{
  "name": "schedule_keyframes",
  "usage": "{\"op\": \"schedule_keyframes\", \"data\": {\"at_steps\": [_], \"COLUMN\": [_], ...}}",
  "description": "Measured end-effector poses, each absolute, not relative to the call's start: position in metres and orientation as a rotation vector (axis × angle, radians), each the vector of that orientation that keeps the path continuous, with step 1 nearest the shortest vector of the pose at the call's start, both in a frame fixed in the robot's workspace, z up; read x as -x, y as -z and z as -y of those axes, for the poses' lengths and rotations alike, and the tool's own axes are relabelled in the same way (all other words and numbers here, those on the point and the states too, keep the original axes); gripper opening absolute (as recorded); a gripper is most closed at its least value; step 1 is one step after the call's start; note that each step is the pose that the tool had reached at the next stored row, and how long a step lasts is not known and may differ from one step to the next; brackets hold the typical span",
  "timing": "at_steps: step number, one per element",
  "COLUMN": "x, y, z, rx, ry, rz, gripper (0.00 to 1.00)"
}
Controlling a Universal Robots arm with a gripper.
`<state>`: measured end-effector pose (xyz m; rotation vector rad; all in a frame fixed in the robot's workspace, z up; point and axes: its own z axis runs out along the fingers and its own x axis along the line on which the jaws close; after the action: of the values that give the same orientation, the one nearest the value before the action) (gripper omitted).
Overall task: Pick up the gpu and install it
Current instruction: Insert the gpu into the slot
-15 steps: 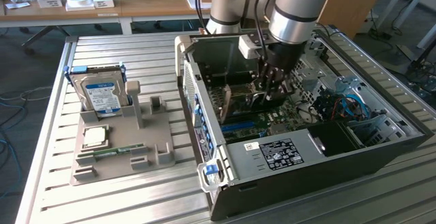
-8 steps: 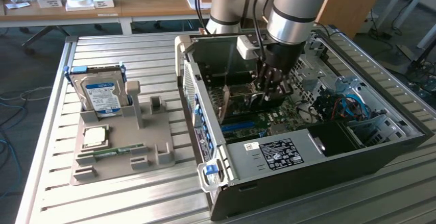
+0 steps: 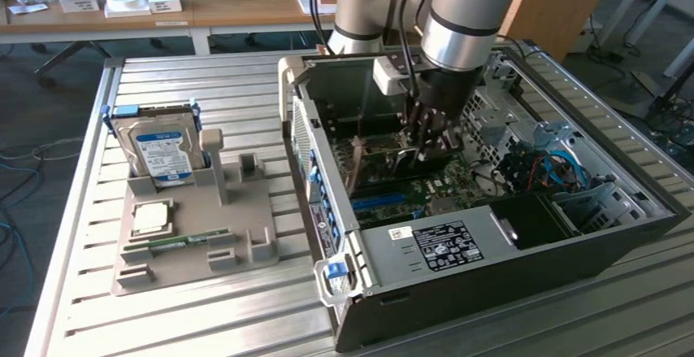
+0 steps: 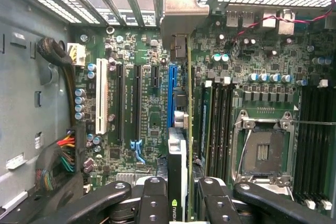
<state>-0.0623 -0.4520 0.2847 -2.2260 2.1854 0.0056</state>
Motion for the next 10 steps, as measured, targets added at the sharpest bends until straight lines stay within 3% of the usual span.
{"op": "schedule_keyframes", "data": {"at_steps": [10], "x": [0.0650], "y": [-0.2790], "z": [0.4521], "rx": [2.226], "ry": [-0.005], "rz": [-2.186], "gripper": [0.27]}}
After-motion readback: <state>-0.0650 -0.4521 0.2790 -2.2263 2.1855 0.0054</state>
